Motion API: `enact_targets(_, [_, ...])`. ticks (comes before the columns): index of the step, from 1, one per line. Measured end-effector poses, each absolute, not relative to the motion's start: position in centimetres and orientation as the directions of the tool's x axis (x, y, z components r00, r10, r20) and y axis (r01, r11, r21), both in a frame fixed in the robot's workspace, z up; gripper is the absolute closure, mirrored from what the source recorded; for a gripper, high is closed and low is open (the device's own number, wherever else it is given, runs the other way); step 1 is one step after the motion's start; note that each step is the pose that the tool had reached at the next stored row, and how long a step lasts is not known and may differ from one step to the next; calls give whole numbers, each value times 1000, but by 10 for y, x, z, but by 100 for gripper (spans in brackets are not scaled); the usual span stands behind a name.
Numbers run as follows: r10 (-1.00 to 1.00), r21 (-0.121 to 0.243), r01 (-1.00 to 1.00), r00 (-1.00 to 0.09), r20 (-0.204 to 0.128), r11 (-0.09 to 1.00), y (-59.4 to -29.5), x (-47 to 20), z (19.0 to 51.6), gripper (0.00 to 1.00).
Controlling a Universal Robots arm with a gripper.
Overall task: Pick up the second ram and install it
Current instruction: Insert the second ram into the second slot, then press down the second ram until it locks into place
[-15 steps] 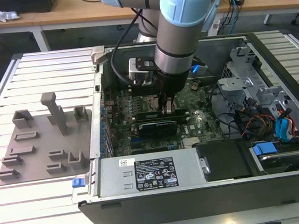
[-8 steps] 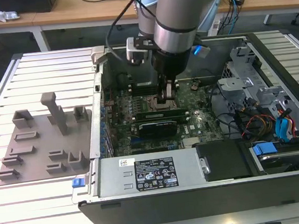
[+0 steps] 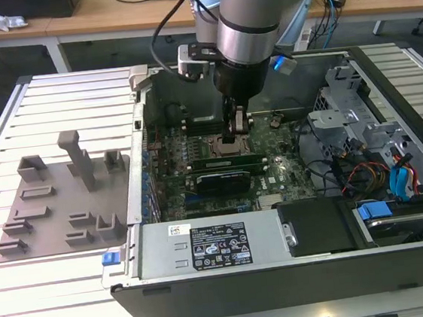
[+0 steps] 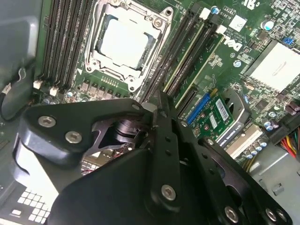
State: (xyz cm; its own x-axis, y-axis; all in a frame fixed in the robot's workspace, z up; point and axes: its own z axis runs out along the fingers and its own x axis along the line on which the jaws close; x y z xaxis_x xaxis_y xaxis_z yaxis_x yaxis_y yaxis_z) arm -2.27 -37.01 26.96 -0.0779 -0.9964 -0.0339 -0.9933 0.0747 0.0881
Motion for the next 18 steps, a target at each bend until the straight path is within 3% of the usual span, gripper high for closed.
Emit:
enact_targets(7, [-997,101,-992,-78,-30,74,-371,28,258,90])
enact_targets(18, [-996,102,-992,-78,-44,73,-375,32,228,90])
